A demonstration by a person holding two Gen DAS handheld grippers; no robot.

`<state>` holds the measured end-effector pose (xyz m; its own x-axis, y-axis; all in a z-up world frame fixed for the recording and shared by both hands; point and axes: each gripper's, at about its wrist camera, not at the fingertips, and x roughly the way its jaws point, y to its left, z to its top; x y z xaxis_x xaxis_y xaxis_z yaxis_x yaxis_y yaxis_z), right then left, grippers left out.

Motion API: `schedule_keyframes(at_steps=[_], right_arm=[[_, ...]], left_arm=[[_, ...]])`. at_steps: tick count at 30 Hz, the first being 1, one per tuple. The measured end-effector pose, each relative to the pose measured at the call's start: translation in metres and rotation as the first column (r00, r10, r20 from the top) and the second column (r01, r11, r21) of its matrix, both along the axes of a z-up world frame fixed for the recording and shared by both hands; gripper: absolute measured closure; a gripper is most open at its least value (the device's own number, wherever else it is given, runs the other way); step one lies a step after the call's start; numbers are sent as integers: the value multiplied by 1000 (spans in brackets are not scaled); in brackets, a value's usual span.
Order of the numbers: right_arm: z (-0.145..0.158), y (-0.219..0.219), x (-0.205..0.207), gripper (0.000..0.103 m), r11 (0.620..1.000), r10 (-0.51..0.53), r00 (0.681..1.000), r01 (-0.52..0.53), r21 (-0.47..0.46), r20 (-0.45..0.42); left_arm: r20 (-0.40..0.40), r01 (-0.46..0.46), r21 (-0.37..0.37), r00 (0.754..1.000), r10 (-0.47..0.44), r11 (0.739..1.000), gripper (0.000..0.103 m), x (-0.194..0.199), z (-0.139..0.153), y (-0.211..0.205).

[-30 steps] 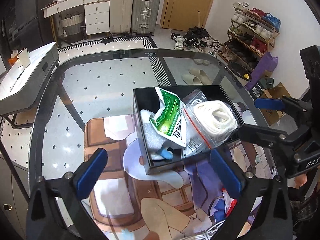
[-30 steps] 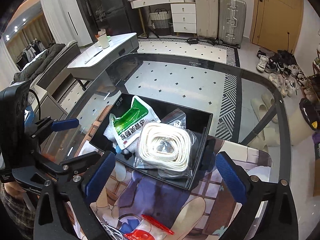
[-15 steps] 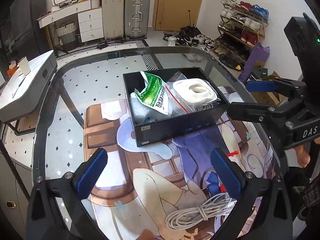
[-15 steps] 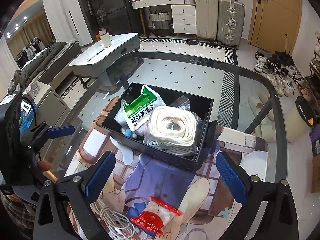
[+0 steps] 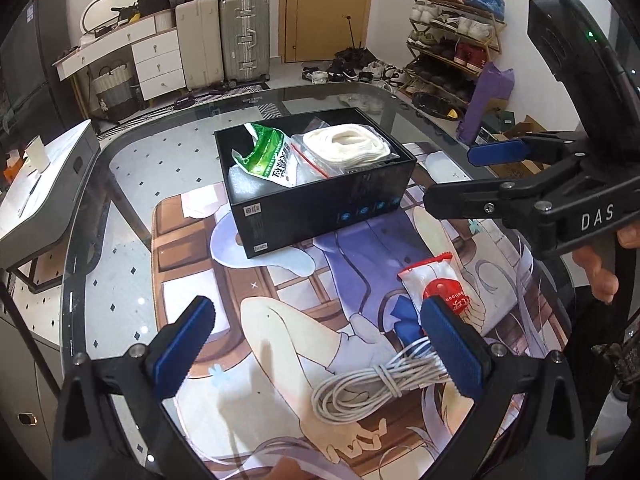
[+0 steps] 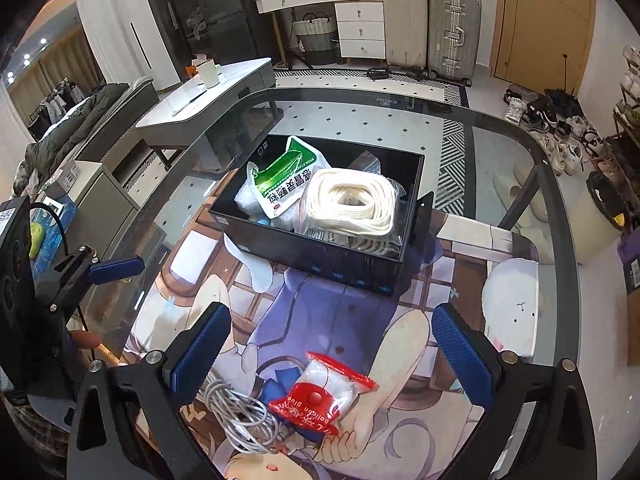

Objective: Organize soft objects
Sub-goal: 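Withdraw both open grippers from the box toward the red balloon packet and cable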

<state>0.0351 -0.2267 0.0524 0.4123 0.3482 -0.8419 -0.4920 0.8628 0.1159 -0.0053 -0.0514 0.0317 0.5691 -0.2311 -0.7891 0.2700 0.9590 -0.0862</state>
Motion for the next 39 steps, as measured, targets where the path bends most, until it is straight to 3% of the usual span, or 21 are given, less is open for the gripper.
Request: schedule_keyframes(at_steps=[14, 39], right_arm=[[-19, -11, -28, 1, 998, -54, 998, 55, 17, -27], [-50, -13, -43, 1, 996, -86, 991, 89, 19, -100]], left_arm=[[25, 134, 16, 991, -134, 991, 0, -25, -7, -19], [47, 234, 30, 971, -235, 972, 0, -42, -30, -27]])
